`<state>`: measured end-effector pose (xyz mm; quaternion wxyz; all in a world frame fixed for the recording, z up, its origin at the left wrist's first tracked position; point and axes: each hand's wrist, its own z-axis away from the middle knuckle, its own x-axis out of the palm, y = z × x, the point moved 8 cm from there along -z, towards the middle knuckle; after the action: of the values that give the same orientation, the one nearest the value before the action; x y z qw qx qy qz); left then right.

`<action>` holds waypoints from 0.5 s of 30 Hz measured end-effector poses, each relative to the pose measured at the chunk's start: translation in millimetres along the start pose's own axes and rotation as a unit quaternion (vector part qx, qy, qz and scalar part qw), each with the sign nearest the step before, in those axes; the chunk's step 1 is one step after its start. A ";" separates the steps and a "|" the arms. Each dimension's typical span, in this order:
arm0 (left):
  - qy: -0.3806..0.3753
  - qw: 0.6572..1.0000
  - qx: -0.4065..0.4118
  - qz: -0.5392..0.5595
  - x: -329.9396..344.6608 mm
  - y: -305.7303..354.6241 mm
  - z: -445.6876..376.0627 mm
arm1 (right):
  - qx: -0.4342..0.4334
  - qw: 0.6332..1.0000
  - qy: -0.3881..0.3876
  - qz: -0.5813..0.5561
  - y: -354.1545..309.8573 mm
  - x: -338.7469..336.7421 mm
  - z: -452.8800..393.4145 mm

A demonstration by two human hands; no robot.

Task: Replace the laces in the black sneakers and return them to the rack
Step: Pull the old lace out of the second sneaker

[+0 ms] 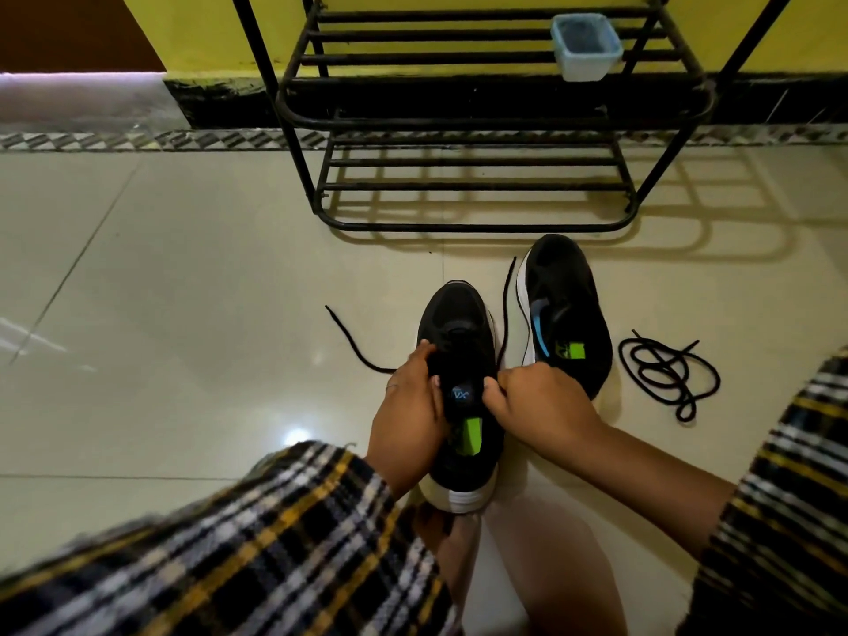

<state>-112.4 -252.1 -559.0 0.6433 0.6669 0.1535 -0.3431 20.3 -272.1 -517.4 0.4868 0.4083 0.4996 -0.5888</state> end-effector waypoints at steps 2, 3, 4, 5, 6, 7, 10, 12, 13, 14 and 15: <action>0.047 0.998 -0.011 0.037 -7.1 0.1 3.1 | 0.025 0.999 -0.009 -0.018 10.4 6.5 0.1; 0.075 0.996 -0.014 0.043 -12.0 -0.1 4.6 | 0.041 0.998 -0.014 -0.046 15.4 9.1 -0.5; 0.098 0.994 -0.015 0.042 -15.9 0.5 5.5 | 0.055 0.995 -0.021 -0.082 20.7 13.2 -1.7; 0.113 0.993 -0.011 0.039 -19.2 1.4 5.9 | 0.066 0.990 -0.026 -0.119 24.2 16.3 -2.7; 0.115 0.993 -0.005 0.031 -21.0 2.5 5.1 | 0.072 0.986 -0.030 -0.148 26.3 19.4 -3.7; 0.103 0.994 0.003 0.017 -21.1 4.6 3.5 | 0.073 0.984 -0.030 -0.161 26.8 21.0 -4.2; 0.033 0.995 0.048 -0.082 -14.2 13.2 -1.2 | 0.065 0.988 -0.030 -0.139 24.8 22.7 -3.8; 0.003 0.986 0.060 -0.153 -12.3 16.6 -3.1 | 0.050 0.994 -0.030 -0.096 21.1 20.2 -3.1; -0.009 0.982 0.062 -0.176 -11.1 16.9 -3.9 | 0.041 0.996 -0.032 -0.077 19.2 18.7 -3.1; -0.016 0.978 0.070 -0.195 -9.7 19.0 -4.1 | 0.035 0.997 -0.032 -0.062 18.2 18.0 -3.3; -0.019 0.975 0.080 -0.208 -8.9 21.4 -3.9 | 0.032 0.998 -0.032 -0.049 16.9 16.7 -3.3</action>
<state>-104.0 -248.8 -537.3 0.5050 0.6635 0.2485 -0.4929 33.6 -272.1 -537.4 0.4596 0.3798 0.4844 -0.6403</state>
